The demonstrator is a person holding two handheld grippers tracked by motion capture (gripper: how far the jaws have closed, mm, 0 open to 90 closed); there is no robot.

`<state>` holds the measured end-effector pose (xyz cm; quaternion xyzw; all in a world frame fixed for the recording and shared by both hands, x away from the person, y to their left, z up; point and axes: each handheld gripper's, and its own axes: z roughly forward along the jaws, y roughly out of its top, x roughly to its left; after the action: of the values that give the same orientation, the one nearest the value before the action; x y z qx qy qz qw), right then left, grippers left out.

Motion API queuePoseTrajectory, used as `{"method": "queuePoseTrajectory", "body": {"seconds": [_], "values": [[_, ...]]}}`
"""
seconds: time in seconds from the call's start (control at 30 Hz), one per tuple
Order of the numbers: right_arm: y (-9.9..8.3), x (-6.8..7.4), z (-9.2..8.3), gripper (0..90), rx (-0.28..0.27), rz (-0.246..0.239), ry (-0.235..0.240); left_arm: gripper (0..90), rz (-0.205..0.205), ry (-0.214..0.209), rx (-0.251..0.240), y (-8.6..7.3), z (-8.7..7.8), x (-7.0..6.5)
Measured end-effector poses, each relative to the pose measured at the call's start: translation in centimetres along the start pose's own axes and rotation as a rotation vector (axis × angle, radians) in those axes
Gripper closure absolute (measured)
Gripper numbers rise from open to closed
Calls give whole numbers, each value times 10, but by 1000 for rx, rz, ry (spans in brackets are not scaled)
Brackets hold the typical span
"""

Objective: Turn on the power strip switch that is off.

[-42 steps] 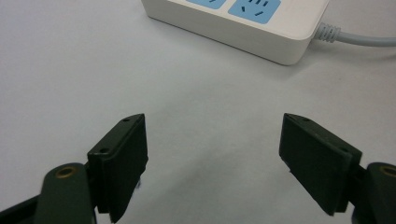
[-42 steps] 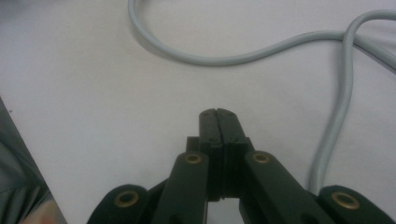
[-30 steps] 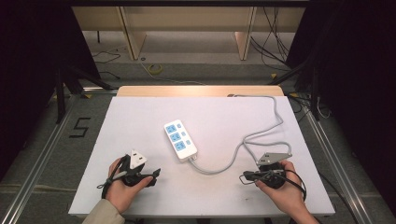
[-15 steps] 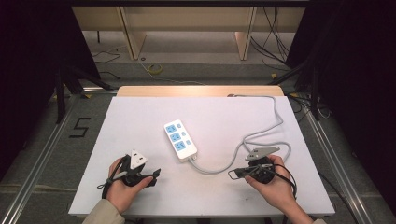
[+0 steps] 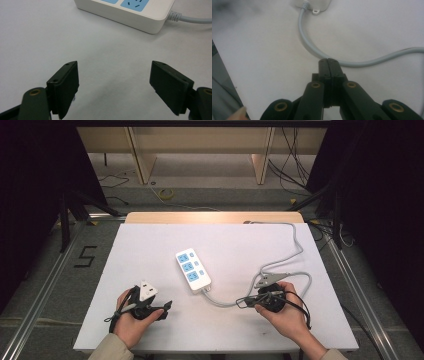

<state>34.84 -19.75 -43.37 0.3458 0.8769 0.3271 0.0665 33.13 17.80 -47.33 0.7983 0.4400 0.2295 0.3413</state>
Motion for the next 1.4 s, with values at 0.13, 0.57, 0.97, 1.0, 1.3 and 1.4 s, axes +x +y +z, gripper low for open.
{"method": "queuePoseTrajectory", "body": {"seconds": [0.13, 0.57, 0.97, 1.0, 1.3, 1.4], "values": [[4, 1, 1, 900, 1, -7, 0, 233, 2, -1, 3, 0, 0, 0], [20, 5, 8, 900, 10, -17, 6, 233, 1, 1, 1, 0, 0, 0], [32, 6, 15, 900, 40, -27, 9, 233, 1, 0, 2, 0, 0, 1], [32, 6, 15, 900, 40, -27, 9, 233, 1, 0, 2, 0, 0, 1], [45, 5, 17, 900, 99, -20, 9, 233, 1, -1, 1, 0, 0, 1], [49, 4, 19, 900, 109, -24, 9, 233, 1, -2, 1, 0, 0, 1]]}}
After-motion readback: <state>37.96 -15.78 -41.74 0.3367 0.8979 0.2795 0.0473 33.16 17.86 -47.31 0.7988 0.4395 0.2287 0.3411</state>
